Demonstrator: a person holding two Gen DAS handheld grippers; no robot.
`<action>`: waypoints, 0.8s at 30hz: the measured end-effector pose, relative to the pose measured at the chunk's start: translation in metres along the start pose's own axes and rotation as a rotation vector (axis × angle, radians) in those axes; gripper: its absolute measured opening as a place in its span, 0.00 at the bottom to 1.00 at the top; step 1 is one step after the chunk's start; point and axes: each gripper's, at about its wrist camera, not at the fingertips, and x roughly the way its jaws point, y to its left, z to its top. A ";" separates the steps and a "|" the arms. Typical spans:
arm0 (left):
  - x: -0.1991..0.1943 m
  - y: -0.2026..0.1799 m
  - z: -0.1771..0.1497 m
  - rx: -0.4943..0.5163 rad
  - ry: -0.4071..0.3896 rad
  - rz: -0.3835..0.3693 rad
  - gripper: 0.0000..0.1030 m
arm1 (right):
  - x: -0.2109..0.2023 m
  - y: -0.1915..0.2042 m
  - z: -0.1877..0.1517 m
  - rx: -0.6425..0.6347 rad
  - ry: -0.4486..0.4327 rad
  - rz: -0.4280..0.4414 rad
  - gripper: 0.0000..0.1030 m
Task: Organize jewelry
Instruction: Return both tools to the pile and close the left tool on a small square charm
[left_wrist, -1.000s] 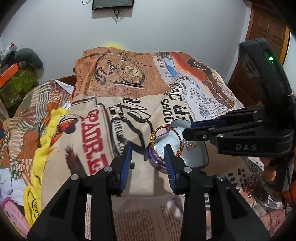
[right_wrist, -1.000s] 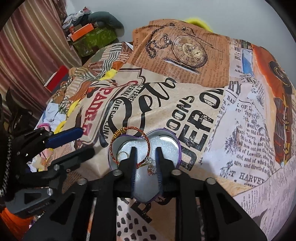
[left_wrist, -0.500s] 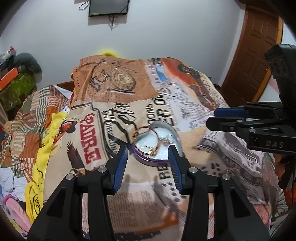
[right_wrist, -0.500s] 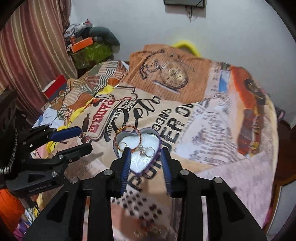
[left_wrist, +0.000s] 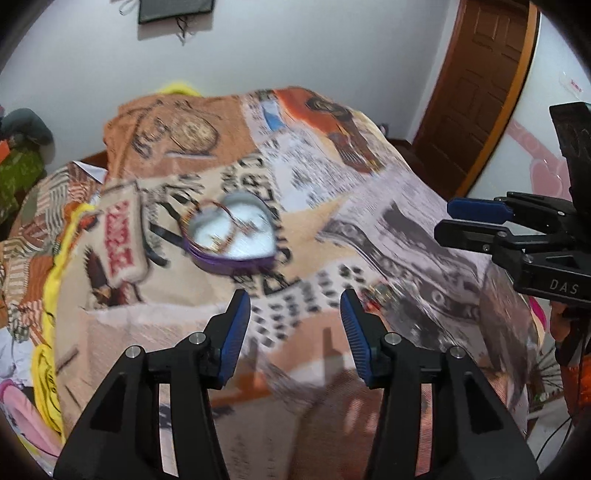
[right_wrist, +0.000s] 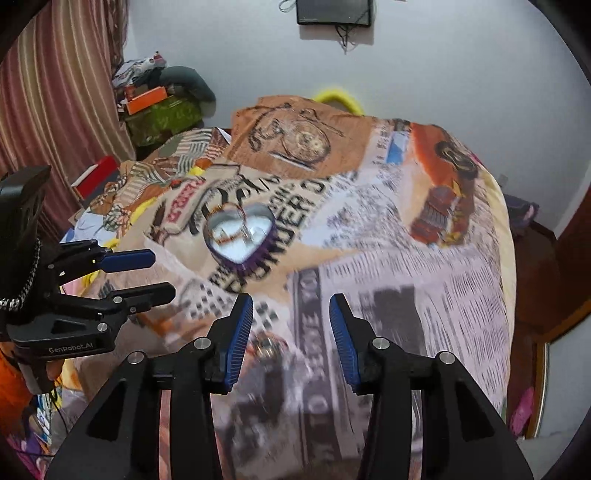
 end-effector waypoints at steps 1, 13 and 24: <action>0.004 -0.005 -0.002 0.002 0.014 -0.011 0.48 | 0.000 -0.002 -0.005 -0.003 0.005 -0.012 0.38; 0.045 -0.055 -0.021 0.095 0.129 -0.097 0.26 | -0.009 -0.022 -0.045 0.021 0.033 -0.061 0.38; 0.059 -0.053 -0.022 0.078 0.101 -0.095 0.12 | -0.001 -0.014 -0.054 0.014 0.037 -0.047 0.38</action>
